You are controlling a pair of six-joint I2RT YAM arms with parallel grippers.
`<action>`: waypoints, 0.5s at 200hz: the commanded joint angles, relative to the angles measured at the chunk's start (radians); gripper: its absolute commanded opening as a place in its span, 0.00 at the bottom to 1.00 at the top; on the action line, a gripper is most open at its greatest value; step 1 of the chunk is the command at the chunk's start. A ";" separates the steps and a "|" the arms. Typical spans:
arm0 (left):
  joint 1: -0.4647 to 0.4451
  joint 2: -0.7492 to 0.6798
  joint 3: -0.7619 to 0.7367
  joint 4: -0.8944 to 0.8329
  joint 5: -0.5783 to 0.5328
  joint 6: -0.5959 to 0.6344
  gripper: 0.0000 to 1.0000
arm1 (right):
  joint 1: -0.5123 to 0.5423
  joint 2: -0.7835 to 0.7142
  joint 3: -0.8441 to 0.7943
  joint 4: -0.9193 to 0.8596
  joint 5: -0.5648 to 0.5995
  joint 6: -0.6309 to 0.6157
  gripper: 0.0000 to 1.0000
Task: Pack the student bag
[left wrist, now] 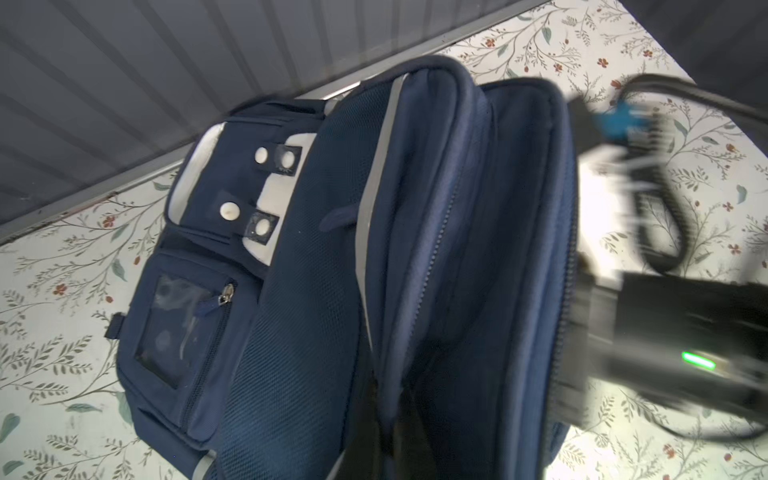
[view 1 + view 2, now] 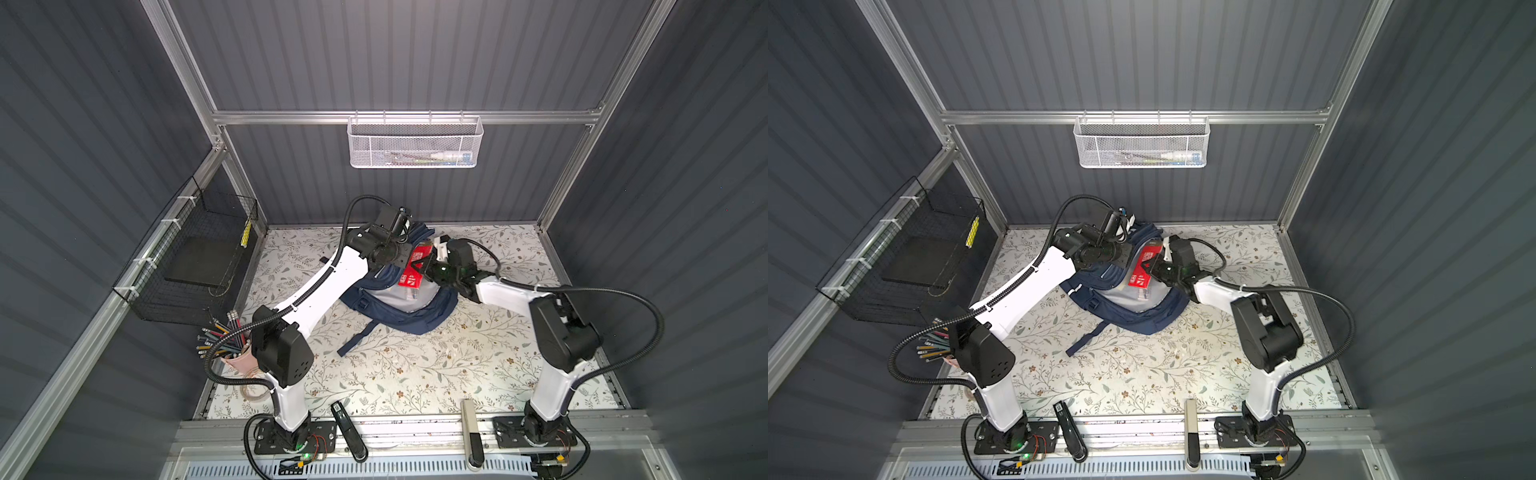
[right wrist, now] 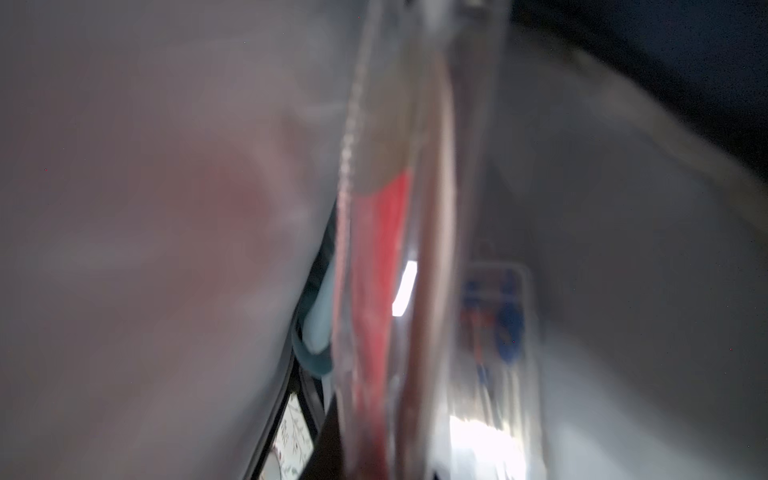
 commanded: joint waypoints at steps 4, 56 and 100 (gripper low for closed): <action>0.014 -0.004 0.064 0.036 0.034 -0.029 0.00 | 0.036 0.127 0.153 -0.016 0.005 0.012 0.03; 0.014 -0.006 -0.053 0.101 0.049 -0.081 0.00 | 0.002 0.000 0.041 -0.104 0.019 -0.046 0.57; 0.014 0.041 -0.180 0.217 0.146 -0.180 0.00 | -0.045 -0.315 -0.179 -0.364 0.117 -0.222 0.64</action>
